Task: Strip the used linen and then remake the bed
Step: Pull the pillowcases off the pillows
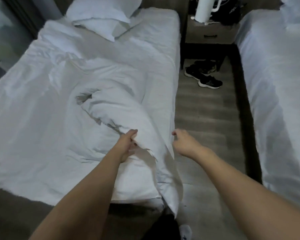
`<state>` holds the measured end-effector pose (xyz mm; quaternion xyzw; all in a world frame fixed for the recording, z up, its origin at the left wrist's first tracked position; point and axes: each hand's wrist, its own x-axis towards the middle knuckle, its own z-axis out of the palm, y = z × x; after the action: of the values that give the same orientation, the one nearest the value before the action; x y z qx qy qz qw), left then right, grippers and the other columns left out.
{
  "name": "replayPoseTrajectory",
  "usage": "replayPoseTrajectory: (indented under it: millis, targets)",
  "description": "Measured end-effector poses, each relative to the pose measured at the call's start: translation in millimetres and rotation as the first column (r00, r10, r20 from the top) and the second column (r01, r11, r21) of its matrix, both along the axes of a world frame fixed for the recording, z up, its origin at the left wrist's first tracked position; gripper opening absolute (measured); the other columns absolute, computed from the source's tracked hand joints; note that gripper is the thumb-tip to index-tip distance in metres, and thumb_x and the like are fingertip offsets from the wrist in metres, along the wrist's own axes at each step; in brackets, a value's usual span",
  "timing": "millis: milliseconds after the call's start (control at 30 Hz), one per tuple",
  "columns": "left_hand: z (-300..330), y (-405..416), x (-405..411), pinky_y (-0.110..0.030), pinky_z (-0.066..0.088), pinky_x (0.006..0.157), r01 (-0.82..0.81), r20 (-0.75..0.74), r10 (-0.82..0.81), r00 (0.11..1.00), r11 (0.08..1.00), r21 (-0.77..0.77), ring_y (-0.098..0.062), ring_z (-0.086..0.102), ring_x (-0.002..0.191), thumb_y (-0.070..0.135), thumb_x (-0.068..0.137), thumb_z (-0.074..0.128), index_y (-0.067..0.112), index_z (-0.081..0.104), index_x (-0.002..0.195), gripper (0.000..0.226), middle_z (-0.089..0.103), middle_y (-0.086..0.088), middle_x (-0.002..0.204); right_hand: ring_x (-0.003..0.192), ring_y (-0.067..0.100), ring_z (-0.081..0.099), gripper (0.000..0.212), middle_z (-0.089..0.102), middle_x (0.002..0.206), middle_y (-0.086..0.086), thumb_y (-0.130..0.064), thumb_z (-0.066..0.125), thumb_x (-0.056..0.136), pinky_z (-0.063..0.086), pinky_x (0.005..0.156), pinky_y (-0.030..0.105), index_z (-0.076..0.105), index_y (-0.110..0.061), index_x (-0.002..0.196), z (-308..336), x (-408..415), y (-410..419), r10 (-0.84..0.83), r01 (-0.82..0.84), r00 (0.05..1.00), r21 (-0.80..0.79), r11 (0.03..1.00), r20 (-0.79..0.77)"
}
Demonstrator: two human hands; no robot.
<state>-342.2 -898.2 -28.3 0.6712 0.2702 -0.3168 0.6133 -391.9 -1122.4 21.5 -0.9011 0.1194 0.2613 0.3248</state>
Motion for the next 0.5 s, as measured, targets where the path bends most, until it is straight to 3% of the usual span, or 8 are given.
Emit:
replayPoseTrajectory:
  millis: [100,200,300,400,467,500]
  targets:
    - [-9,11,28,-0.032,0.045,0.074,-0.268,0.03,0.267,0.963,0.963,0.036,-0.022,0.059,0.084,0.053,0.082,0.067,0.02,0.066,0.109,0.042,0.068,-0.002,0.094,0.125,0.026,0.047,0.052,0.033,0.148,0.008,-0.011,0.04,0.09,0.038,0.095,0.03,0.038,-0.016,0.142,14,33,-6,0.102,-0.099,0.992,-0.038,0.994,0.071]
    - [-34,3,62,-0.042,0.055,0.081,-0.496,-0.062,0.492,0.868,0.853,-0.161,-0.029,0.068,0.099,0.042,0.073,0.082,0.015,0.061,0.124,0.061,0.071,-0.008,0.111,0.127,0.025,0.045,0.052,0.033,0.148,0.007,-0.012,0.042,0.09,0.039,0.103,0.034,0.039,-0.017,0.142,24,52,-41,0.169,-0.159,0.981,-0.109,0.981,0.096]
    - [-27,-42,102,-0.047,0.056,0.079,-0.549,0.018,0.563,0.826,0.812,-0.199,-0.034,0.065,0.102,0.022,0.078,0.073,0.01,0.052,0.133,0.06,0.065,-0.013,0.123,0.124,0.027,0.048,0.053,0.033,0.147,0.008,-0.013,0.045,0.089,0.041,0.103,0.037,0.038,-0.016,0.141,32,77,-95,0.203,-0.179,0.974,-0.206,0.962,0.1]
    - [9,-112,127,-0.044,0.049,0.098,-0.333,0.321,0.336,0.885,0.94,-0.066,-0.028,0.059,0.108,0.01,0.088,0.062,0.011,0.049,0.137,0.051,0.059,-0.008,0.127,0.125,0.028,0.047,0.057,0.03,0.149,0.008,-0.012,0.046,0.088,0.041,0.103,0.04,0.034,-0.018,0.144,40,114,-145,0.235,-0.197,0.965,-0.271,0.942,0.114]
    - [15,-150,130,-0.026,0.041,0.097,0.009,0.446,-0.086,0.891,0.985,0.171,-0.022,0.056,0.112,0.009,0.088,0.062,0.009,0.054,0.129,0.042,0.058,-0.003,0.124,0.127,0.028,0.045,0.057,0.029,0.15,0.007,-0.011,0.046,0.089,0.04,0.104,0.04,0.033,-0.021,0.144,41,149,-170,0.305,-0.251,0.943,-0.321,0.913,0.131]
    - [10,-168,126,-0.023,0.04,0.094,0.229,0.438,-0.375,0.817,0.908,0.35,-0.022,0.056,0.113,0.013,0.087,0.061,0.009,0.06,0.122,0.035,0.061,-0.006,0.122,0.129,0.028,0.044,0.057,0.029,0.151,0.006,-0.012,0.047,0.089,0.039,0.104,0.04,0.033,-0.021,0.144,41,167,-179,0.334,-0.271,0.932,-0.339,0.901,0.142]
